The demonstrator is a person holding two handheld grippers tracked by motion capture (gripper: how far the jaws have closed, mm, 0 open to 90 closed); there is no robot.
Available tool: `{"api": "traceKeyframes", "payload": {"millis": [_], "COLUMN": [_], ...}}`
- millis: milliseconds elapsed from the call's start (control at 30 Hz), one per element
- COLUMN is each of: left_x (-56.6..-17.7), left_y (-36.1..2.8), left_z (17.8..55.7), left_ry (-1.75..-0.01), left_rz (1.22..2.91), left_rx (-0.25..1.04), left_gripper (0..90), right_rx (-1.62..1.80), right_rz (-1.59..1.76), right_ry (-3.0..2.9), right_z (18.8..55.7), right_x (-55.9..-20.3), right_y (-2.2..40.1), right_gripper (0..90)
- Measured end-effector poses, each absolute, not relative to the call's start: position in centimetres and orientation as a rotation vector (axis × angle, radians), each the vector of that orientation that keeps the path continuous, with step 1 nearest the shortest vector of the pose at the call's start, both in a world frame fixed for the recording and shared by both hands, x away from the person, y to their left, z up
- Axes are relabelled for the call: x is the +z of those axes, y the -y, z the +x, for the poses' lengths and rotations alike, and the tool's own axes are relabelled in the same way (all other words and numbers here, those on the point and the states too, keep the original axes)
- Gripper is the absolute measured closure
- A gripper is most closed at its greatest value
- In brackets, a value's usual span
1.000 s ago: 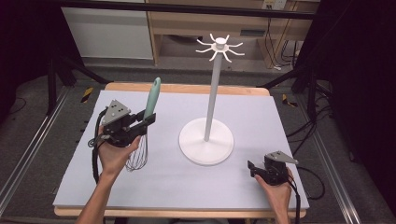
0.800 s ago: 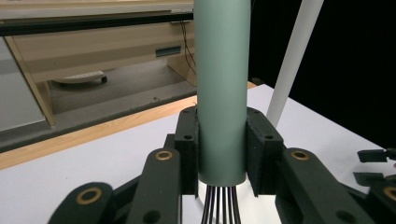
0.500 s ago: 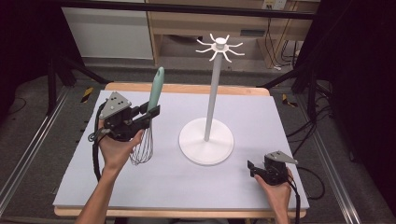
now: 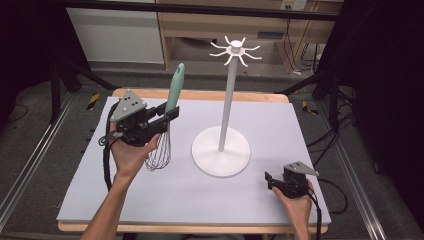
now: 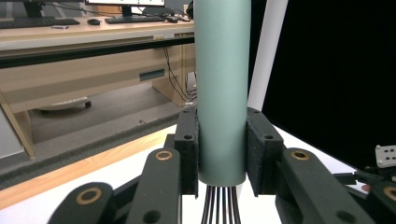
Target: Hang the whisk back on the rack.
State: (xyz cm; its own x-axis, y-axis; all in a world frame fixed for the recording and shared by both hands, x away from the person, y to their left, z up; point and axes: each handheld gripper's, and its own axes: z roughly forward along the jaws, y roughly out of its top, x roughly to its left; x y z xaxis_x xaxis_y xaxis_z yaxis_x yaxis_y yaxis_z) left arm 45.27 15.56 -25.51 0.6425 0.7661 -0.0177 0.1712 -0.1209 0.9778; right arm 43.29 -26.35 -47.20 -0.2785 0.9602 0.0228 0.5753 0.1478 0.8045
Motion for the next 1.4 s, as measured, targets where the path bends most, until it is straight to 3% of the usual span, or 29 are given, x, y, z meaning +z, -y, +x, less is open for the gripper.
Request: {"api": "traceKeyframes", "payload": {"millis": [1400], "left_x": [-22.4], "left_y": [-12.3], "left_z": [47.9], "left_ry": [-0.693], "left_rz": [1.675], "left_rx": [0.583], "left_gripper": [68.6], "right_rx": [0.984], "right_rz": [1.458], "right_ry": [-1.911], "right_z": [43.4], "right_x": [-47.2], "right_y": [26.6], "right_gripper": [24.3]}}
